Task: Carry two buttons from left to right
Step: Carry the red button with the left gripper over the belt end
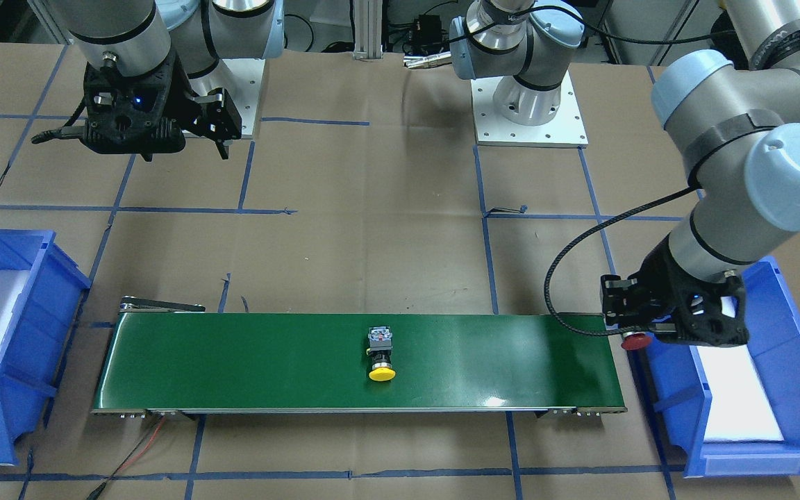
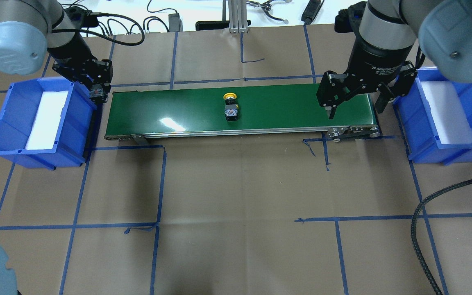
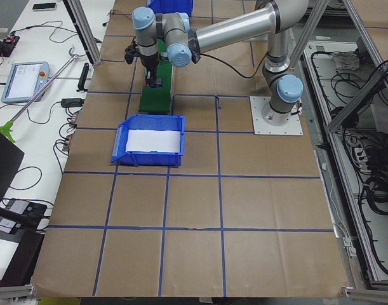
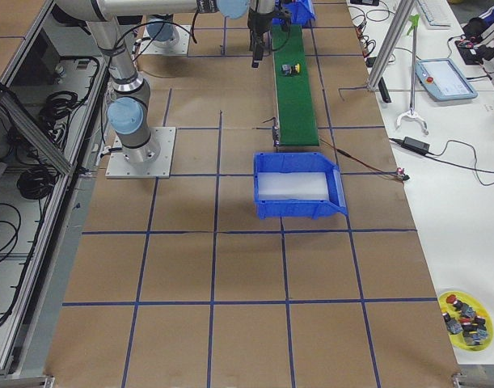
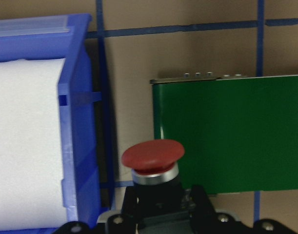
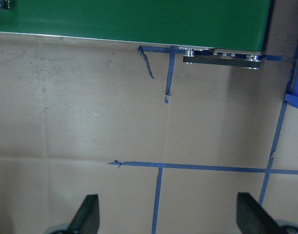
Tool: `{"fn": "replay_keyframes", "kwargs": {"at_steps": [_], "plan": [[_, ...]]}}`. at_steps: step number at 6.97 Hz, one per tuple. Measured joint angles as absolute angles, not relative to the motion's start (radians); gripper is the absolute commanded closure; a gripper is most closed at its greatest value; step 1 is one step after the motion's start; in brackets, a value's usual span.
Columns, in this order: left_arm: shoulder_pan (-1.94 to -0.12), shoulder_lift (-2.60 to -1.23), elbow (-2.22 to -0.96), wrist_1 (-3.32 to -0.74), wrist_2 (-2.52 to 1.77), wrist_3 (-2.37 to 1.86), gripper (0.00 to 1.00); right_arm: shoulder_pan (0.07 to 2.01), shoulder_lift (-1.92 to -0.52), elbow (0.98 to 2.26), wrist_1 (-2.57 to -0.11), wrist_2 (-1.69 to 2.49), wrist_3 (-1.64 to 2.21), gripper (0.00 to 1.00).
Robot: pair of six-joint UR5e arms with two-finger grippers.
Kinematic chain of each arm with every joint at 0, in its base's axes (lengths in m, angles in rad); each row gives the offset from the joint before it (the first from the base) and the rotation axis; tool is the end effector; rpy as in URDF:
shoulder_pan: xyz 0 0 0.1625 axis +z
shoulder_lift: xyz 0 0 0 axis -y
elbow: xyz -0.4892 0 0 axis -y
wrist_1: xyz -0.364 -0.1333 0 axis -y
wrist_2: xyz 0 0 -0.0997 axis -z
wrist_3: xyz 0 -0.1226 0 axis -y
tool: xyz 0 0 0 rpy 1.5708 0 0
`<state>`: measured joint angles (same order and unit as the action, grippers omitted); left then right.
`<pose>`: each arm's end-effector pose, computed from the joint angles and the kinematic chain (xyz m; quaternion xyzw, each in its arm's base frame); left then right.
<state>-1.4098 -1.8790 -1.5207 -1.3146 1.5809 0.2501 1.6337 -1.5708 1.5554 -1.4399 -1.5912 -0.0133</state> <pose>-0.0342 -0.6132 0.4130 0.0445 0.9990 0.0020 0.0048 0.1588 -0.4398 0.5241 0.0386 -0.9975 -0.0574 0.0116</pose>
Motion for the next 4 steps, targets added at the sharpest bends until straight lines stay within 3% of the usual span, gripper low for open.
{"fn": "replay_keyframes", "kwargs": {"at_steps": [4], "plan": [[-1.438, -1.951, -1.598, -1.171, 1.578, 0.212, 0.96, 1.632, -1.534, 1.555, -1.451, -1.586, -0.012, 0.00]]}}
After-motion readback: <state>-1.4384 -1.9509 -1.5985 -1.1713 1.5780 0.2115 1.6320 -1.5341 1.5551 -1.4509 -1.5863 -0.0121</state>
